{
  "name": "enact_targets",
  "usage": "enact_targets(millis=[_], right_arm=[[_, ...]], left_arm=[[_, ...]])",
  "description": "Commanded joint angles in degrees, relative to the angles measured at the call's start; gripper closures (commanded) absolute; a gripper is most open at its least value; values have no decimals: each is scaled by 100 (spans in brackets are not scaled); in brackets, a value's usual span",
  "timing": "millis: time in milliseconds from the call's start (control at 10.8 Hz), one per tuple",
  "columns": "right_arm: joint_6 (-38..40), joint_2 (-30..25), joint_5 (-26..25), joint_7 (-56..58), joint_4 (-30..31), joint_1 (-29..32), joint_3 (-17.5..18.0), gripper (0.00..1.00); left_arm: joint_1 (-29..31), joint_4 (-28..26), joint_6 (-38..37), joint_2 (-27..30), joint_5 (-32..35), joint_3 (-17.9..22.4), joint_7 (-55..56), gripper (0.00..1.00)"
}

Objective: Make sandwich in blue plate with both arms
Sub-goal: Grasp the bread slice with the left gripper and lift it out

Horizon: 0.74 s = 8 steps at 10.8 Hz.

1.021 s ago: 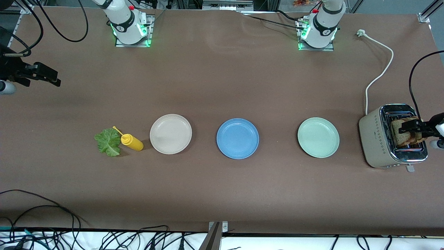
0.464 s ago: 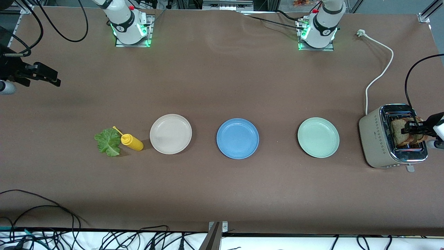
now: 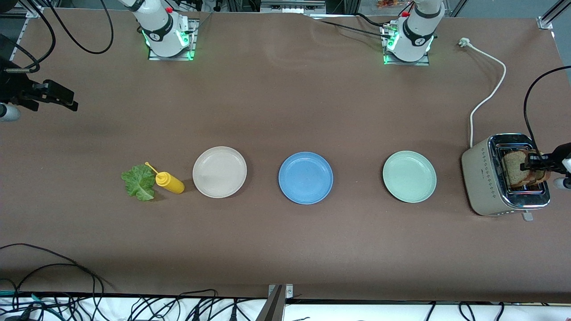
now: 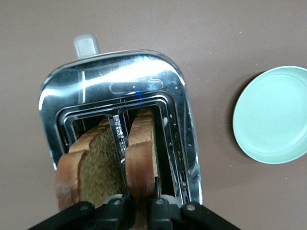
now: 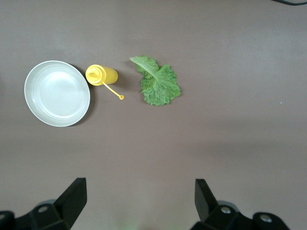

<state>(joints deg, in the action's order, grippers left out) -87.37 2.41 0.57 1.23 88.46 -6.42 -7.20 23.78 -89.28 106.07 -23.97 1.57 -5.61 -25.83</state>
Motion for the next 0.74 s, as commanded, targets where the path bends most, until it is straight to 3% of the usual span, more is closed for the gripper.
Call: enact_targets(millis=[0,464,649], right_arm=[[106,5,101,105,-100,36,-80,0],[106,14,119,105,-100,44,-89,0],[106,14,119,105,-100,36,-89,0]], left_arm=[[30,314,-717,375,-25,-81,-1,100],[-224,798,-1535,814,-16,-256,-36,100],[-322,834,-1799,929,-86,-536,-1,100]])
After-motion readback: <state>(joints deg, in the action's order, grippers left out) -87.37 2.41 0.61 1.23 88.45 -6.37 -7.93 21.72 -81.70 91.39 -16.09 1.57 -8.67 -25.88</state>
